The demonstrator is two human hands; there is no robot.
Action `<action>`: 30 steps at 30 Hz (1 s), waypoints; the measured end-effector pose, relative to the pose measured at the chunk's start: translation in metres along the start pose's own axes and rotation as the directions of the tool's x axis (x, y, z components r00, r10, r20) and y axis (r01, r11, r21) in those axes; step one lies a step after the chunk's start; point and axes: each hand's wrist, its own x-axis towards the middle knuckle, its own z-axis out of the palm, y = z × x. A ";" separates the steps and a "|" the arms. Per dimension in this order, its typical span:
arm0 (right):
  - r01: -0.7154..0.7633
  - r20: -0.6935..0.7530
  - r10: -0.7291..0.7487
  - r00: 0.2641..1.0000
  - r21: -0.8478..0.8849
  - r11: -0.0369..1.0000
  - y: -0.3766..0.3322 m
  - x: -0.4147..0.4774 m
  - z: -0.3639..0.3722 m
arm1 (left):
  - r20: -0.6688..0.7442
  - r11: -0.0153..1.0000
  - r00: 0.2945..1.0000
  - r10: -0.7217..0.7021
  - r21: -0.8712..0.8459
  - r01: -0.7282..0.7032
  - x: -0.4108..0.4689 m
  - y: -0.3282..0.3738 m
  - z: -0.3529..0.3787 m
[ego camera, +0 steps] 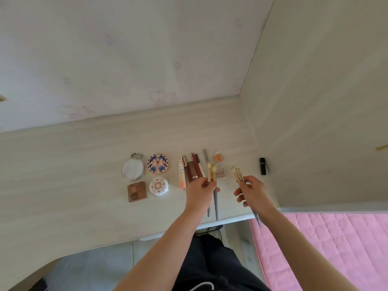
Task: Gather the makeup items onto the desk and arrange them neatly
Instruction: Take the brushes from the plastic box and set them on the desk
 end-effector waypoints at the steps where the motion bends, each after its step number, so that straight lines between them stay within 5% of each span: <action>1: -0.011 -0.013 0.011 1.000 0.001 1.000 -0.002 0.004 -0.001 | 0.022 1.000 1.000 0.004 0.005 -0.004 0.006 0.003 0.004; 12: -0.056 -0.129 0.063 0.990 0.057 0.997 -0.019 0.057 -0.031 | 0.104 0.994 0.993 -0.058 0.096 0.048 0.059 0.034 0.064; 15: -0.002 -0.235 -0.043 0.971 -0.191 0.982 -0.018 0.068 -0.040 | 0.107 0.990 0.991 -0.077 0.125 0.063 0.069 0.040 0.078; 19: 0.005 -0.291 -0.252 0.923 -0.646 0.763 -0.016 0.070 -0.044 | 0.088 0.988 0.994 -0.071 0.145 0.058 0.077 0.046 0.092; 22: -0.008 -0.272 -0.295 0.916 -0.748 0.664 -0.015 0.071 -0.038 | 0.075 0.988 0.994 -0.078 0.141 0.067 0.081 0.047 0.097; 30: 0.000 -0.280 -0.181 0.943 -0.542 0.840 -0.003 0.086 -0.034 | 0.043 0.989 0.992 -0.117 0.092 0.112 0.082 0.045 0.102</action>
